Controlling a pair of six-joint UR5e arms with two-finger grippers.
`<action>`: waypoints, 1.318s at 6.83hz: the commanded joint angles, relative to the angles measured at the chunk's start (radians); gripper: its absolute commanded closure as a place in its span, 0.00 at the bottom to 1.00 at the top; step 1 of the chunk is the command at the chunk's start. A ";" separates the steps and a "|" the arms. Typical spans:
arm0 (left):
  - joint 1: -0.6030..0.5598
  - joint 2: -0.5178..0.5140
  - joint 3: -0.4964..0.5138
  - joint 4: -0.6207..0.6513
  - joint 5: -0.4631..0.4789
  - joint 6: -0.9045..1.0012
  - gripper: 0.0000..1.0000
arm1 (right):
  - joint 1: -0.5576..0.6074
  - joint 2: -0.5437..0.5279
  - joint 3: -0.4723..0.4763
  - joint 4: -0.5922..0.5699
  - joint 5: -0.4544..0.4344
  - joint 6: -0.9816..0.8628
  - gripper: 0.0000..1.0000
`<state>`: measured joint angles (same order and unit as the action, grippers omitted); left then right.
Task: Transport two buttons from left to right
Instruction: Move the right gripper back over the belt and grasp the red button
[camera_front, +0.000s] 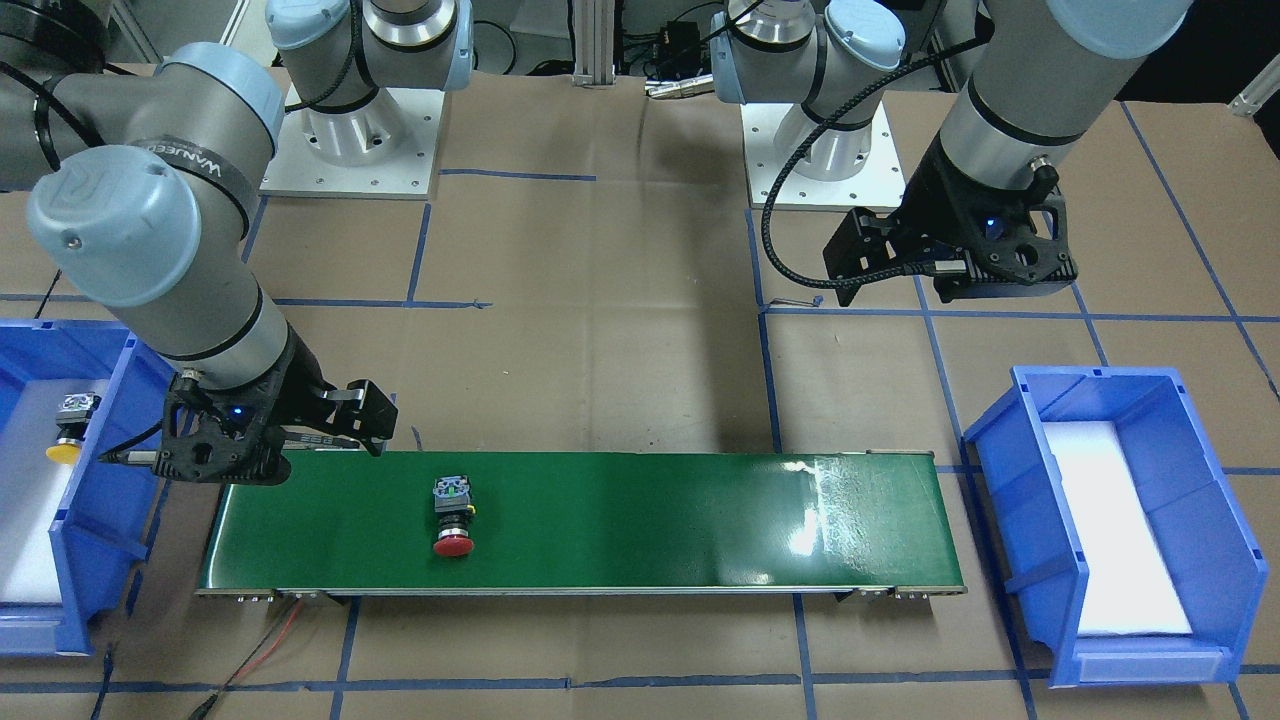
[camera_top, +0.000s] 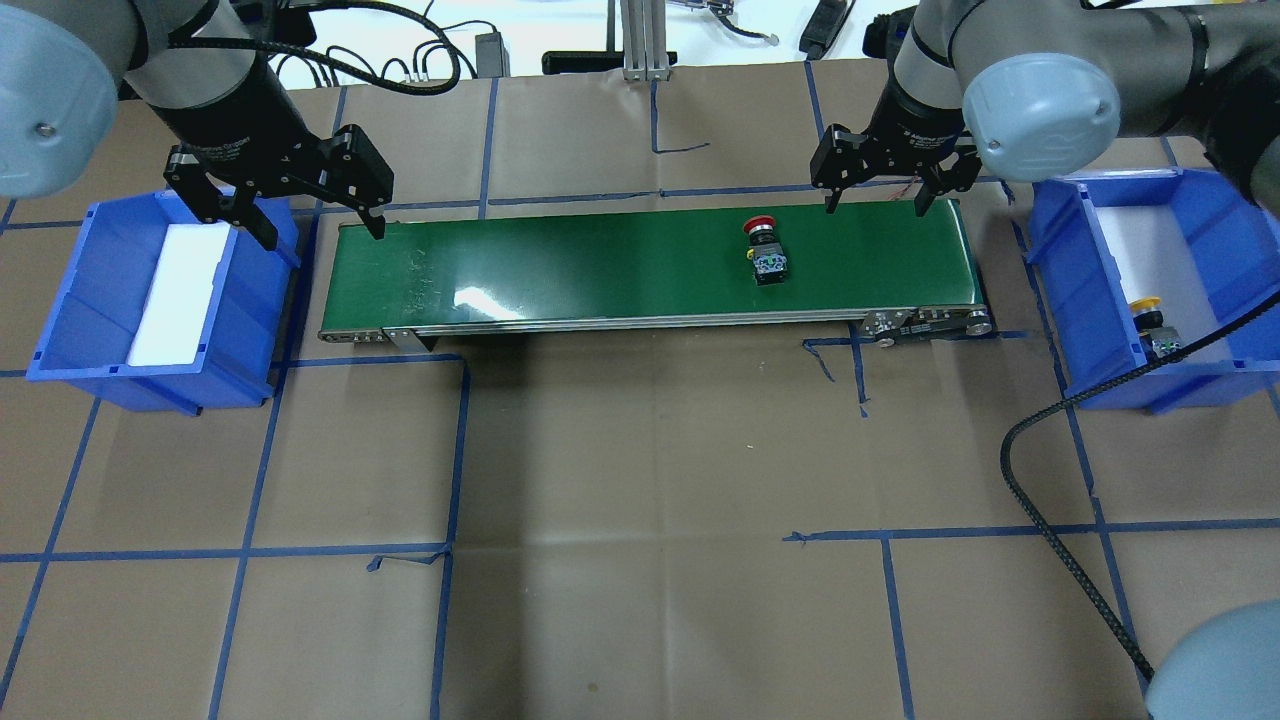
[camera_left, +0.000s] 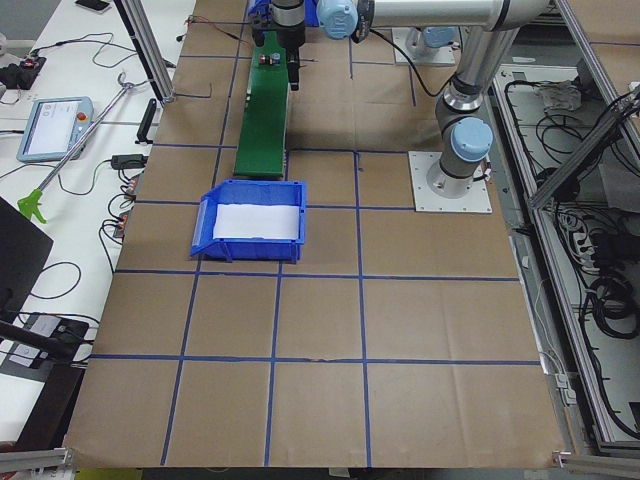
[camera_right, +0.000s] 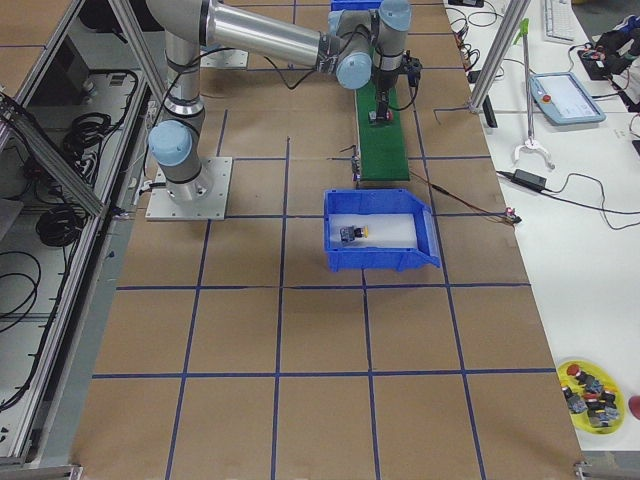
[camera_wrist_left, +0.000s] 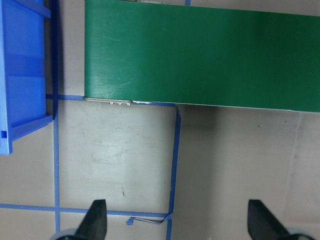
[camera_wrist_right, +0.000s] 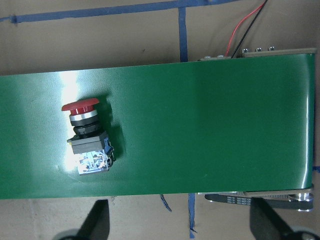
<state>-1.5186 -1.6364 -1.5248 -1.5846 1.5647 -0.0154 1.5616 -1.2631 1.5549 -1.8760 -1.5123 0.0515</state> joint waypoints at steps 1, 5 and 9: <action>0.000 0.000 0.000 0.000 0.000 0.000 0.00 | 0.002 0.040 0.001 -0.003 0.001 -0.001 0.01; 0.000 0.000 0.000 0.000 0.000 0.002 0.00 | 0.014 0.112 -0.001 -0.038 0.057 -0.005 0.01; 0.000 0.000 0.000 0.001 0.000 0.002 0.00 | 0.014 0.188 0.007 -0.101 0.050 -0.018 0.01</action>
<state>-1.5186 -1.6368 -1.5248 -1.5842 1.5647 -0.0138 1.5754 -1.0991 1.5594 -1.9723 -1.4590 0.0348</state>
